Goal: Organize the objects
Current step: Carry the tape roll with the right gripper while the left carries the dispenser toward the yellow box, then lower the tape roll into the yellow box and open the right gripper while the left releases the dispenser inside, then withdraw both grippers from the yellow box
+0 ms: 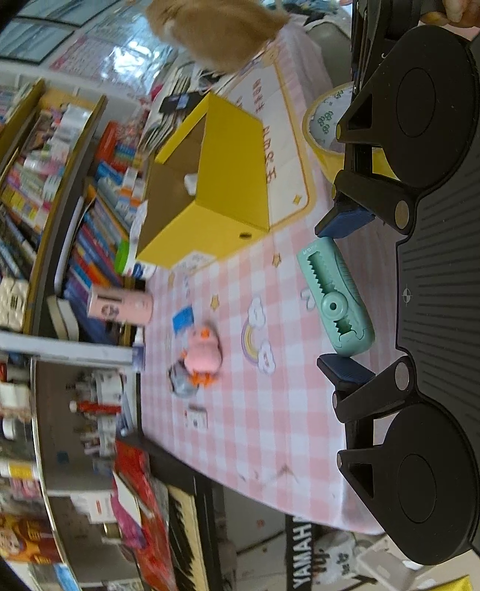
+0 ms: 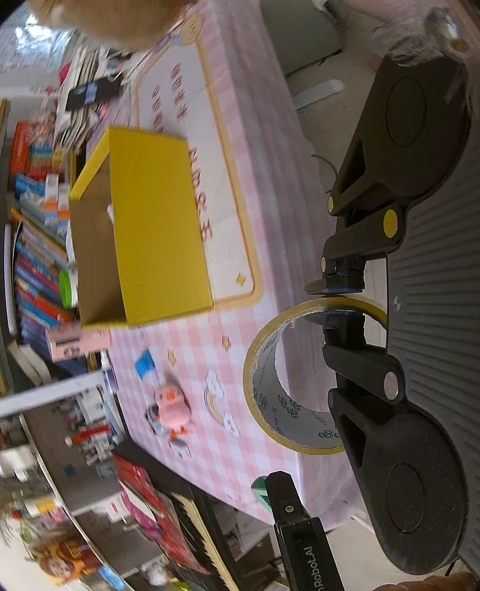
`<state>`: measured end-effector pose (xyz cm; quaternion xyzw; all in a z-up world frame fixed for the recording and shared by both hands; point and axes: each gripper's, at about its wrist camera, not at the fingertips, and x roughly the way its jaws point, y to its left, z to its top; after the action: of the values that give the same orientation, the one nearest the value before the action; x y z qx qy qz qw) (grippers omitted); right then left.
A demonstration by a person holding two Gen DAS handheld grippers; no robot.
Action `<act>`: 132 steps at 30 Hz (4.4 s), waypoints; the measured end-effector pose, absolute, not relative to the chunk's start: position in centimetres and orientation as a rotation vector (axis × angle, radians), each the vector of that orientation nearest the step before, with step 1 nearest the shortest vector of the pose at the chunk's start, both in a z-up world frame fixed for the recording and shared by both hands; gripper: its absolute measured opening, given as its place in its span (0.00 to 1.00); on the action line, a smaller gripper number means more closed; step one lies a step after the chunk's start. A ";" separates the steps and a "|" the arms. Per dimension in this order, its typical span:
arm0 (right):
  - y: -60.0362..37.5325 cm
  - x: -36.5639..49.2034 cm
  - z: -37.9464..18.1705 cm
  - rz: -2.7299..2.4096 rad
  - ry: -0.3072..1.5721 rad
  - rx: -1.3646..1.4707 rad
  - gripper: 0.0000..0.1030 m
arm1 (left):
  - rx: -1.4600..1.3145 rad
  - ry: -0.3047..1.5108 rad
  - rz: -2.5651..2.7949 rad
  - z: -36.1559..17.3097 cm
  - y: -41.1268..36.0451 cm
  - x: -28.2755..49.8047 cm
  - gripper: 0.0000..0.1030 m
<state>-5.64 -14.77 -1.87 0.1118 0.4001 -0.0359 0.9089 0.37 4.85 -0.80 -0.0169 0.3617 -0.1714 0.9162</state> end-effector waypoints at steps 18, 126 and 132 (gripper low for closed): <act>-18.7 -5.4 -2.0 -0.167 0.835 0.250 0.08 | 0.005 0.724 -0.406 -0.3 0.3 2.0 0.66; -29.8 7.3 1.8 -0.097 0.635 0.067 0.47 | 0.073 0.622 -0.276 0.8 -9.9 8.2 0.83; -27.3 3.4 -0.3 -0.153 0.678 0.080 0.49 | 0.059 0.675 -0.255 -0.3 -6.7 6.2 0.84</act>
<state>3.43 -27.28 -0.29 0.0391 0.3319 -0.0747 0.9395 6.15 -6.67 -0.27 0.0291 0.3300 -0.1248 0.9352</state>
